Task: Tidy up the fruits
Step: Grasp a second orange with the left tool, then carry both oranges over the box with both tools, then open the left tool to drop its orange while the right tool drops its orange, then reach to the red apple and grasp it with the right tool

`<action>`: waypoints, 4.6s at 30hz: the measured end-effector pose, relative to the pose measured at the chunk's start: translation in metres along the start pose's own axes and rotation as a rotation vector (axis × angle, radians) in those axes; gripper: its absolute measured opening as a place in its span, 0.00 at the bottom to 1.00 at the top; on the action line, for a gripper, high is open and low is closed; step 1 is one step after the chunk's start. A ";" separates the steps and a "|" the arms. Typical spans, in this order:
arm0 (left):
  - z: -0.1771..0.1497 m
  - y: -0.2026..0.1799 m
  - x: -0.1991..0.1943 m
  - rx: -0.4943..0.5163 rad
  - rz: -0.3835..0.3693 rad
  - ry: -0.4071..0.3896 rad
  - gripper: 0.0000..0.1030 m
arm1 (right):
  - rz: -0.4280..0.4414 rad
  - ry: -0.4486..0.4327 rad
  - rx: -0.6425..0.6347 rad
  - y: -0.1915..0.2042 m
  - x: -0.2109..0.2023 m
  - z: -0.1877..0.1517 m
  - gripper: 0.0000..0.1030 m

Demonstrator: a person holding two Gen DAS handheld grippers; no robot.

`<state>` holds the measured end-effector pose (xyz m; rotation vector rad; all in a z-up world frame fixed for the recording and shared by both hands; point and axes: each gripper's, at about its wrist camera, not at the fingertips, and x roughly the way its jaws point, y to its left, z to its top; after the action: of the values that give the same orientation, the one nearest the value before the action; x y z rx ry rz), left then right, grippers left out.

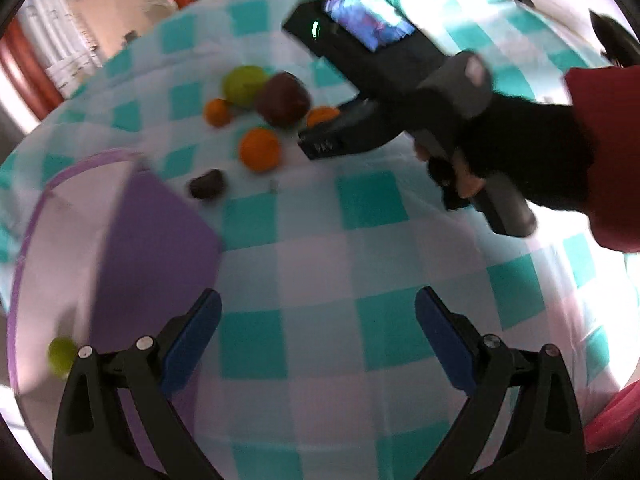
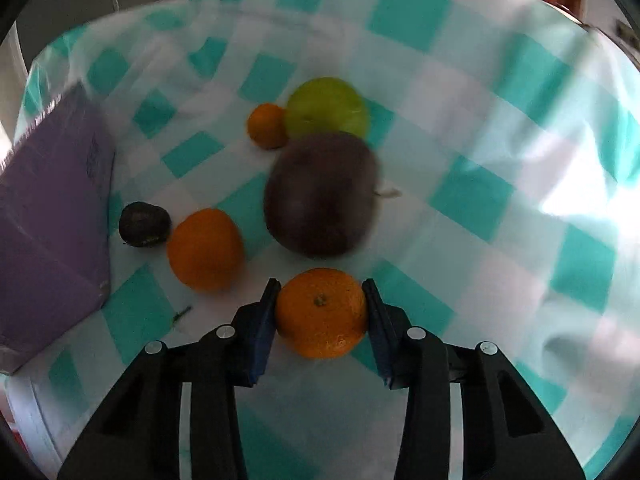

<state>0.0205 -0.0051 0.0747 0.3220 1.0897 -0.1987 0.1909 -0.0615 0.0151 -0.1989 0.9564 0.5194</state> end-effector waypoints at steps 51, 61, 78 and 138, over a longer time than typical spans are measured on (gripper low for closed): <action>-0.016 0.027 -0.011 -0.184 -0.162 -0.047 0.43 | -0.051 -0.040 0.334 0.006 -0.136 -0.125 0.40; -0.036 0.110 -0.109 -0.189 -0.152 -0.226 0.43 | -0.016 -0.154 0.329 0.101 -0.203 -0.085 0.40; -0.109 0.286 -0.207 -0.342 -0.029 -0.438 0.43 | 0.038 -0.275 0.141 0.250 -0.238 -0.007 0.40; -0.145 0.302 -0.071 -0.296 0.252 -0.059 0.90 | 0.092 0.099 -0.246 0.343 -0.111 -0.005 0.72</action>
<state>-0.0381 0.3292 0.1248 0.1836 0.9937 0.1760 -0.0381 0.1949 0.1243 -0.4064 0.9999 0.7174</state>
